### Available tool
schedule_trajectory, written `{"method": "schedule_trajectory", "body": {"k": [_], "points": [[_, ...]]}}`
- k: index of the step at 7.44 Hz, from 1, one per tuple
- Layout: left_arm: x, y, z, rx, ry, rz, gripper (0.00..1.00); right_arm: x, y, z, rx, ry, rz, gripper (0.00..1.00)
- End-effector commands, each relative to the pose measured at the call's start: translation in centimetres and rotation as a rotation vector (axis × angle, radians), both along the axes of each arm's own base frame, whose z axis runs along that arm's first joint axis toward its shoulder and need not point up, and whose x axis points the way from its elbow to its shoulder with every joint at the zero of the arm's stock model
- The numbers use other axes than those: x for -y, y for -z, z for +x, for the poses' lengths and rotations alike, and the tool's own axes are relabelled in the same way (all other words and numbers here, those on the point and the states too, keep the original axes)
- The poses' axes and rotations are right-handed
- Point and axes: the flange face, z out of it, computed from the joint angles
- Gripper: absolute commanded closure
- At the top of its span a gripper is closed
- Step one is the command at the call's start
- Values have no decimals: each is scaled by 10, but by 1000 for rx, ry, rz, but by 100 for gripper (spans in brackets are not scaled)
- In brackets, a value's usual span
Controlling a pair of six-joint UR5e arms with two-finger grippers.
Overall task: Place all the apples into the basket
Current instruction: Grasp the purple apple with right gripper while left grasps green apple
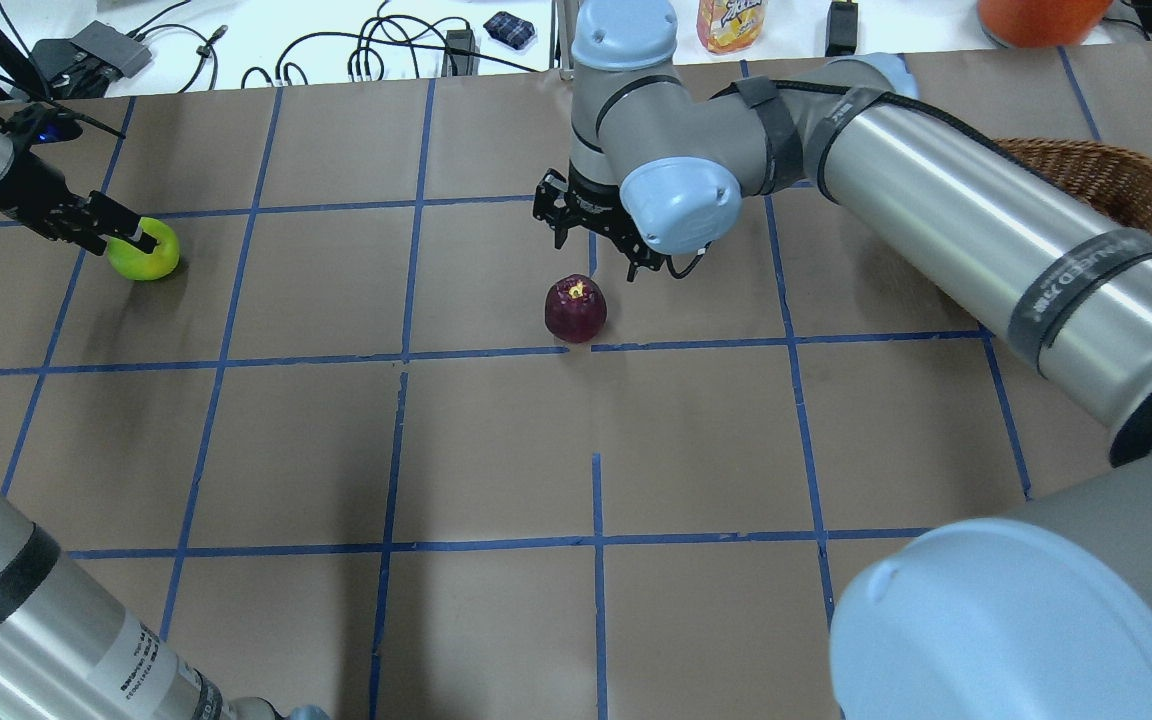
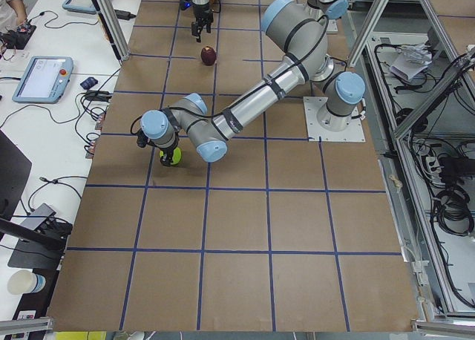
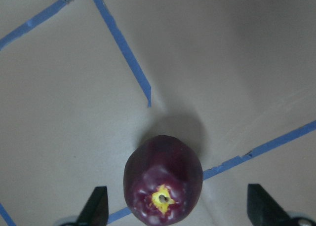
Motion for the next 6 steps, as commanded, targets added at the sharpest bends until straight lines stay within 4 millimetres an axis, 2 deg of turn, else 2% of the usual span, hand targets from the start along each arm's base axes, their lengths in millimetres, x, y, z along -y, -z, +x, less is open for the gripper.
{"method": "schedule_trajectory", "body": {"k": [1, 3, 4, 5, 6], "points": [[5, 14, 4, 11, -2, -19, 0, -3, 28, 14, -4, 1, 36, 0], [6, 17, 4, 15, 0, -24, 0, -3, 43, 15, -14, -4, 62, 0], [6, 16, 3, 16, -4, -25, 21, -3, 57, 20, -15, -11, 74, 0], [7, 11, 3, 19, -12, -32, 52, -9, 72, 31, -26, -27, 93, 0], [9, -7, -8, 32, -4, -45, 54, -12, 76, 35, -29, -36, 99, 0]]}}
